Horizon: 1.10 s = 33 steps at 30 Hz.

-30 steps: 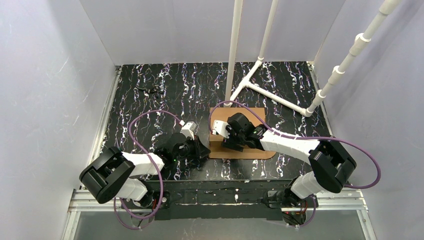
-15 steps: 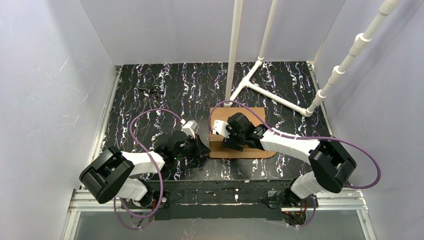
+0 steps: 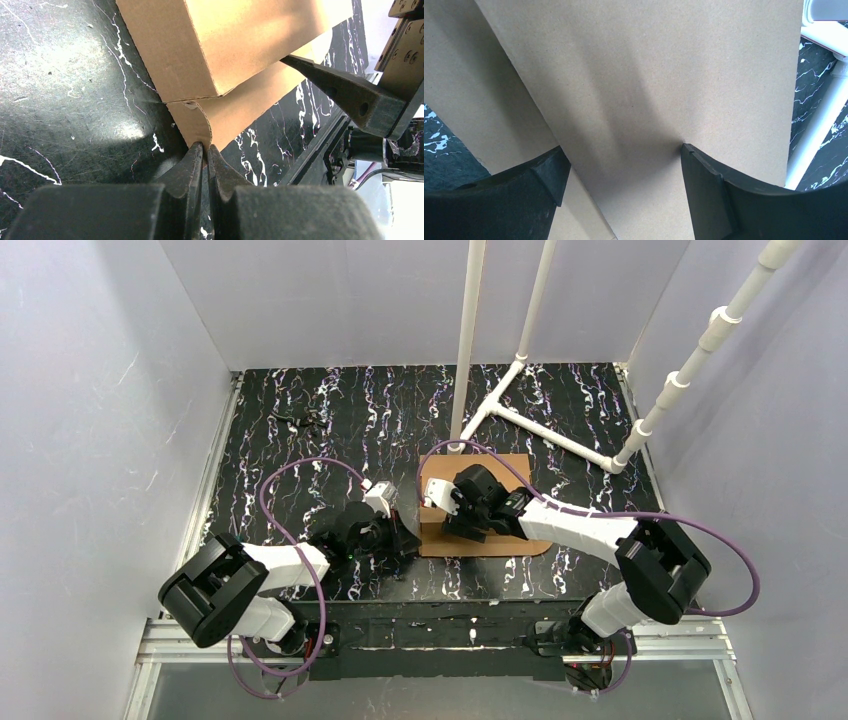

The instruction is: Fold the paper box

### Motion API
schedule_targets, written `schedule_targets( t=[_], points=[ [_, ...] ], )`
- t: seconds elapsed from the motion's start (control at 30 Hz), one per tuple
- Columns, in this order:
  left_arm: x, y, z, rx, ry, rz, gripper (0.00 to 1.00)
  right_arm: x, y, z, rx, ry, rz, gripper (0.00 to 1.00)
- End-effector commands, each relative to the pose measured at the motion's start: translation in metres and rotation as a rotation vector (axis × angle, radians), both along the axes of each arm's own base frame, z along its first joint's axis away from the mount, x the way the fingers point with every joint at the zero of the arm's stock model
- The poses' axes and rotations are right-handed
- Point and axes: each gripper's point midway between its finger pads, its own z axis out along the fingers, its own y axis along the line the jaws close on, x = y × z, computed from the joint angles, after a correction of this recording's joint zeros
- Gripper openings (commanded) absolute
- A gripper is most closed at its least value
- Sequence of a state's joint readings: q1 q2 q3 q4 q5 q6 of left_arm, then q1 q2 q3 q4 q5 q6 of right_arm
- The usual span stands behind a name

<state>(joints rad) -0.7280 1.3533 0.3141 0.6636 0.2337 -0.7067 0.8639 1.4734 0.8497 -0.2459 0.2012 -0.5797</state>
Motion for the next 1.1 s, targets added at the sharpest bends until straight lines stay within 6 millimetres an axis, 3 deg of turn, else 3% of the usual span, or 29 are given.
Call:
schedule_targets(
  t=[0.0, 0.4, 1.07],
  points=[
    [-0.003, -0.012, 0.015, -0.036, -0.009, -0.064, 0.01, -0.012, 0.009, -0.009, 0.021, 0.087, 0.016, 0.86],
    [-0.002, -0.009, 0.018, 0.044, -0.025, -0.034, 0.02, -0.012, 0.01, -0.009, 0.021, 0.09, 0.014, 0.86],
    [0.001, -0.024, 0.027, 0.028, -0.015, -0.068, 0.01, -0.013, 0.01, -0.009, 0.026, 0.094, 0.016, 0.86]
  ],
)
